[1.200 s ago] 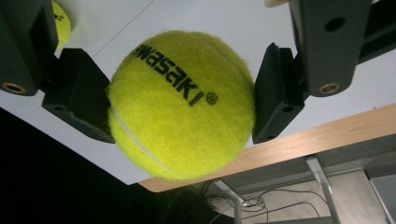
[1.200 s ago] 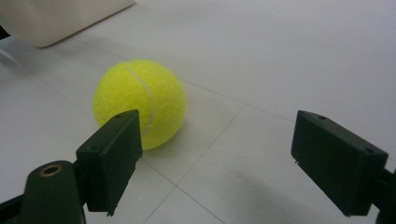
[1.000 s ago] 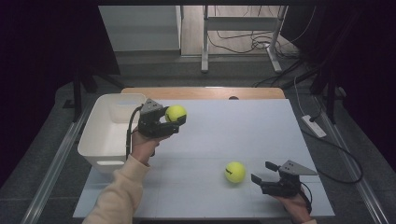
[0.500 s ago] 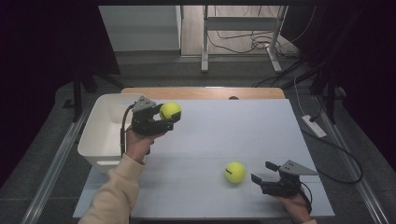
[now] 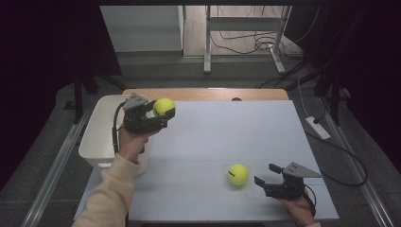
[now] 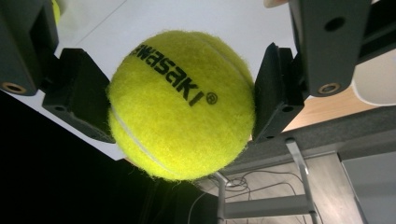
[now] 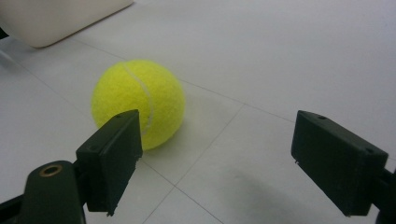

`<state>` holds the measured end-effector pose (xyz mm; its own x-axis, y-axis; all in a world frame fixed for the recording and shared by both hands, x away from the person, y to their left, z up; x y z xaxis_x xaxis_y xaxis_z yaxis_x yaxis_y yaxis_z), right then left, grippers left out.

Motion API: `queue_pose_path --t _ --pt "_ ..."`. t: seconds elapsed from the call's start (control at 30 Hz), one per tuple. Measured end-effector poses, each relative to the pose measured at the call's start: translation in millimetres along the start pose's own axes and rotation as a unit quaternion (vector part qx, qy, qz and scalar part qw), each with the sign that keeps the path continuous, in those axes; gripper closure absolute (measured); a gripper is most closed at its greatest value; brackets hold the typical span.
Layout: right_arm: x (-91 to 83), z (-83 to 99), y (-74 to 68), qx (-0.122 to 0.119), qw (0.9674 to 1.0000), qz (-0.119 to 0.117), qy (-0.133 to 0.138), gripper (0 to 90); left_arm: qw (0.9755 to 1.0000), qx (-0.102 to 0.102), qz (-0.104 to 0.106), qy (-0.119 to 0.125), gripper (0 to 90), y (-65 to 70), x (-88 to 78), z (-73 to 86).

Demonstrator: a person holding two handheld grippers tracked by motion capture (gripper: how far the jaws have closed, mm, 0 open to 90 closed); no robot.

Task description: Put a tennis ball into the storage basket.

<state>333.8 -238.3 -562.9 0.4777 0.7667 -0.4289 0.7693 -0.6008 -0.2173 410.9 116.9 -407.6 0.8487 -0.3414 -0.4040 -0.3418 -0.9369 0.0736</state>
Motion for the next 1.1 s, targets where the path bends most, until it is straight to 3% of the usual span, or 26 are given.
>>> queue_pose_path --t 0.53,1.1 --pt "0.3 0.0 0.2 -0.002 1.0 0.001 -0.001 16.3 0.9994 -0.018 -0.027 0.008 27.4 -29.7 -10.9 -3.9" --pt "0.4 0.1 0.0 -0.001 1.0 0.002 -0.002 16.3 0.9972 -0.036 -0.066 -0.001 27.4 -65.4 -15.5 2.7"
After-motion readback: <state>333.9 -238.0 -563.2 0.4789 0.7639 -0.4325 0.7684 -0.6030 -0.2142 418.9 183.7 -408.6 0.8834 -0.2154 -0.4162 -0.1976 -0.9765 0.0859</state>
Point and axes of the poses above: each handheld gripper's, and its own axes: x roughly forward along the jaws, z roughly out of its underside, y roughly to its right, the point moved 10 cm from there along x, roughly forward along the jaws, and after that the axes turned 11 degrees about -z, right-handed, at the moved point
